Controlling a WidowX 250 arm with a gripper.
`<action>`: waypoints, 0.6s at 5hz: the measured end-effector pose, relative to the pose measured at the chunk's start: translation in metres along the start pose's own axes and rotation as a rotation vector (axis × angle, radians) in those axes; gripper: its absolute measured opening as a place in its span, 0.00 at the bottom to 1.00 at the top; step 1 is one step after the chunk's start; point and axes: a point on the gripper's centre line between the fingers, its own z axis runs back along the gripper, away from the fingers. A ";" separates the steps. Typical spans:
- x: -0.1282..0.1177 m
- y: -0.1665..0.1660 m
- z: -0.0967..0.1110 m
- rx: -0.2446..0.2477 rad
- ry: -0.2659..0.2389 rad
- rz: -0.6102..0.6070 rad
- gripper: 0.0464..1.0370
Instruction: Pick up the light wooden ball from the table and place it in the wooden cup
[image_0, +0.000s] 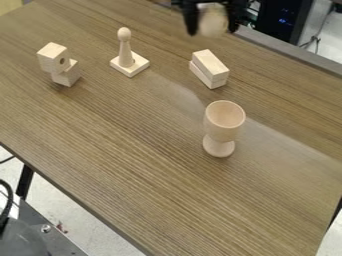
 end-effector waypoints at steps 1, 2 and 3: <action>-0.009 -0.005 0.010 -0.019 -0.012 -0.020 0.76; -0.023 -0.006 0.005 0.001 -0.001 -0.043 0.76; -0.033 -0.002 0.004 0.005 0.001 -0.037 0.76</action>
